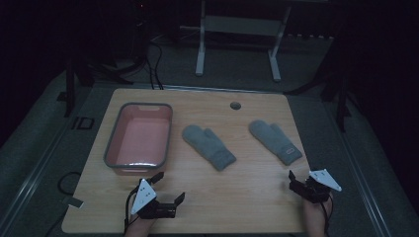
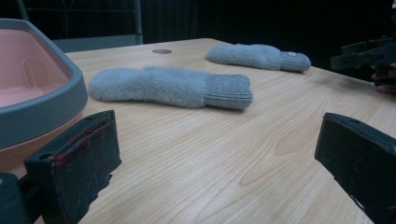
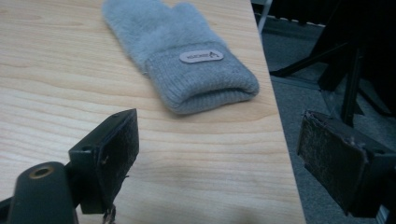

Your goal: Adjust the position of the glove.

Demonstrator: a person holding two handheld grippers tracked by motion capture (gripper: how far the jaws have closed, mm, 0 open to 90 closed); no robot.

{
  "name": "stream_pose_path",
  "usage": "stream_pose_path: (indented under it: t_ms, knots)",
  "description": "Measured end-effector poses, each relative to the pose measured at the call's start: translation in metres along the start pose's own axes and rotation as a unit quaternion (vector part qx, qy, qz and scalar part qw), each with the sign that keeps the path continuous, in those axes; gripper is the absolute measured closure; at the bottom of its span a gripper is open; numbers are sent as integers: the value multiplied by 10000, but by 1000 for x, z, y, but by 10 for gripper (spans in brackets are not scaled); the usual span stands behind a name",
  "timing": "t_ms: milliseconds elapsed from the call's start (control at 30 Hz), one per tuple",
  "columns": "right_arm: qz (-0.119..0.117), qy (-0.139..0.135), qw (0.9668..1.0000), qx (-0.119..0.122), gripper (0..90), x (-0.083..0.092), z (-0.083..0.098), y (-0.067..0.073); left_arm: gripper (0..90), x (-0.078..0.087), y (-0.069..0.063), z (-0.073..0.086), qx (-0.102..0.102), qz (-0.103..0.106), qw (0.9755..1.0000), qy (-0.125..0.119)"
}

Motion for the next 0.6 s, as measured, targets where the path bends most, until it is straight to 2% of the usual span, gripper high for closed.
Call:
stream_pose_path:
  t_ms: [100,133,167,367,400,433,533,600]
  knots:
    - [-283,49,9996,-71,130,3,-2,3,5,0,0,0,36,28,10000,8]
    - [-283,49,9996,-71,130,3,-2,3,5,0,0,0,36,28,10000,8]
    - [-471,56,9989,-56,131,6,-4,7,5,0,-1,1,-1,46,10000,26]
    - [-733,107,9972,37,131,7,-11,14,5,0,-1,1,5,50,10000,10]
    - [-795,89,9968,41,131,8,-13,15,5,0,-1,1,13,59,10000,10]
    - [-929,133,9954,171,130,7,-17,18,5,0,-1,1,14,59,10000,9]
    - [-1050,154,9940,261,126,7,-23,22,5,-1,-1,1,-4,68,10000,13]
    - [-1240,208,9918,245,118,7,-30,25,5,-1,-2,0,-2,69,10000,8]
Point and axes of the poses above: each handheld gripper's, and its own axes: x roughly backward along the jaws, z roughly out of its underside, y roughly to its left, the point moved 5 cm from there along -x, roughly forward along the jaws, and after that the axes turned 9 degrees about z, right-handed, at the moved point
